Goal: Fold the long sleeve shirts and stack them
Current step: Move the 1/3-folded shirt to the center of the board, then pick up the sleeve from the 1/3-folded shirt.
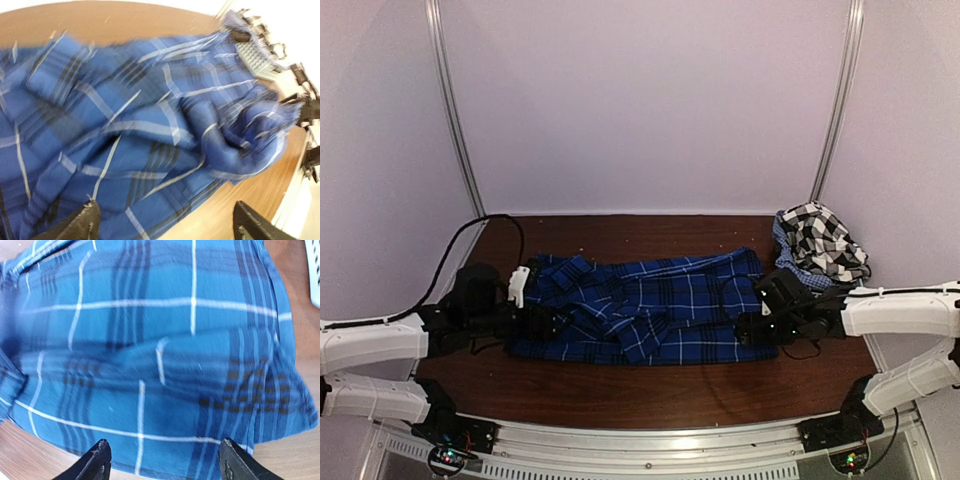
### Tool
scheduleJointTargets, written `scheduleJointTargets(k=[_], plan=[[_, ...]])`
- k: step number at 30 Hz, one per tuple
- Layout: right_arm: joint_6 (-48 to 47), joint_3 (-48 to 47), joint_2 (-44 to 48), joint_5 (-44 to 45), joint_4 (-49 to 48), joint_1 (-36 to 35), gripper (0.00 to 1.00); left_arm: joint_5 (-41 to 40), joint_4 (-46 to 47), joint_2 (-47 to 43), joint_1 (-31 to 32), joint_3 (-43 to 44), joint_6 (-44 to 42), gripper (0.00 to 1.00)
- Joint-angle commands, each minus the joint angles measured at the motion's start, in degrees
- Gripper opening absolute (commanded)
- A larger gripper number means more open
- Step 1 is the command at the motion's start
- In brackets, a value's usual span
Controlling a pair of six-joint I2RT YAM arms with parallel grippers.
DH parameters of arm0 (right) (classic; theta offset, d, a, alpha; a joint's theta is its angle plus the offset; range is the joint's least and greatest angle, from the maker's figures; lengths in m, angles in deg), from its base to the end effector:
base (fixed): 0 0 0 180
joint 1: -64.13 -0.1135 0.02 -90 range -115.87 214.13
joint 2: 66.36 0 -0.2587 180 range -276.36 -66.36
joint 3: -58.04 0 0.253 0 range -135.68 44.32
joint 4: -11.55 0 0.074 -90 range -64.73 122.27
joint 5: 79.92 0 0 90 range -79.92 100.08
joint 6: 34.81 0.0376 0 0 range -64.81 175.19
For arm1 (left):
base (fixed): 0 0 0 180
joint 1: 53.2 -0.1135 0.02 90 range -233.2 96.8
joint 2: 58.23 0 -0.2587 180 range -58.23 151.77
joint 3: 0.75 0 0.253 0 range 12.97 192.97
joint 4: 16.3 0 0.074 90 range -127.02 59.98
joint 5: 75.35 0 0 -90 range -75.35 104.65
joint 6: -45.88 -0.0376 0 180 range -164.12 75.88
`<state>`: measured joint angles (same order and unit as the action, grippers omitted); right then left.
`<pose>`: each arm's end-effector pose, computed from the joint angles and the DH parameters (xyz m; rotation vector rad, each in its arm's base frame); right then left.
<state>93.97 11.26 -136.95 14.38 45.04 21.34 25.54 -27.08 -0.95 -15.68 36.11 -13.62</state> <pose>0.1676 0.1513 0.1615 -0.0630 2.6285 0.4291 0.1639 -0.1348 0.1854 0.2569 2.2254 -0.8818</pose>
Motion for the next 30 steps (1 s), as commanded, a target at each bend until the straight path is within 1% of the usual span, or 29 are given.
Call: scheduleJointTargets(k=[1, 4, 6, 8, 14, 17, 19, 22, 26, 28, 29, 30], plan=[[-2.4, -3.9, -2.2, 2.2, 1.8, -0.5, 0.75, 5.1, 5.7, 2.5, 0.9, 3.9, -6.2, 0.98], [-3.1, -5.1, -3.3, 1.9, 1.4, -0.4, 0.75, 4.8, 5.9, 5.5, 3.0, 6.4, -9.6, 0.98], [-3.3, -5.3, -3.4, 1.7, 0.9, -0.4, 0.76, 5.8, 6.9, 7.8, 4.1, 7.5, -10.7, 0.96], [-3.6, -5.5, -3.8, 1.5, 0.5, -0.4, 0.76, 5.1, 6.7, 10.3, 6.8, 9.2, -13.1, 0.95], [-4.0, -5.2, -5.1, 0.8, -0.5, -0.5, 0.76, 5.3, 4.8, 20.1, 11.8, 15.7, -19.7, 0.94], [-4.0, -5.0, -5.3, 0.4, -1.1, -0.4, 0.76, 3.9, 3.4, 24.8, 12.9, 19.6, -22.3, 0.93], [-4.0, -5.0, -5.3, 0.1, -1.3, -0.4, 0.75, 3.9, 1.6, 28.1, 13.0, 22.7, -24.1, 0.91], [-4.1, -4.8, -5.3, 0.1, -1.3, -0.4, 0.76, 6.1, -1.0, 32.2, 13.2, 27.1, -26.6, 0.80], [-4.4, -4.8, -5.2, 0.7, -0.7, -0.4, 0.76, 7.6, -5.4, 35.5, 13.2, 31.8, -29.1, 0.55], [-4.4, -4.9, -5.1, 0.8, -0.8, -0.3, 0.76, 7.7, -6.1, 36.2, 13.1, 33.5, -29.6, 0.41], [-4.6, -5.0, -5.0, 0.9, -0.8, -0.3, 0.76, 7.8, -6.1, 36.2, 12.9, 34.4, -29.5, 0.30], [-4.6, -5.1, -4.9, 1.0, -0.7, -0.4, 0.75, 8.2, -6.2, 36.3, 12.5, 35.3, -29.4, 0.18]])
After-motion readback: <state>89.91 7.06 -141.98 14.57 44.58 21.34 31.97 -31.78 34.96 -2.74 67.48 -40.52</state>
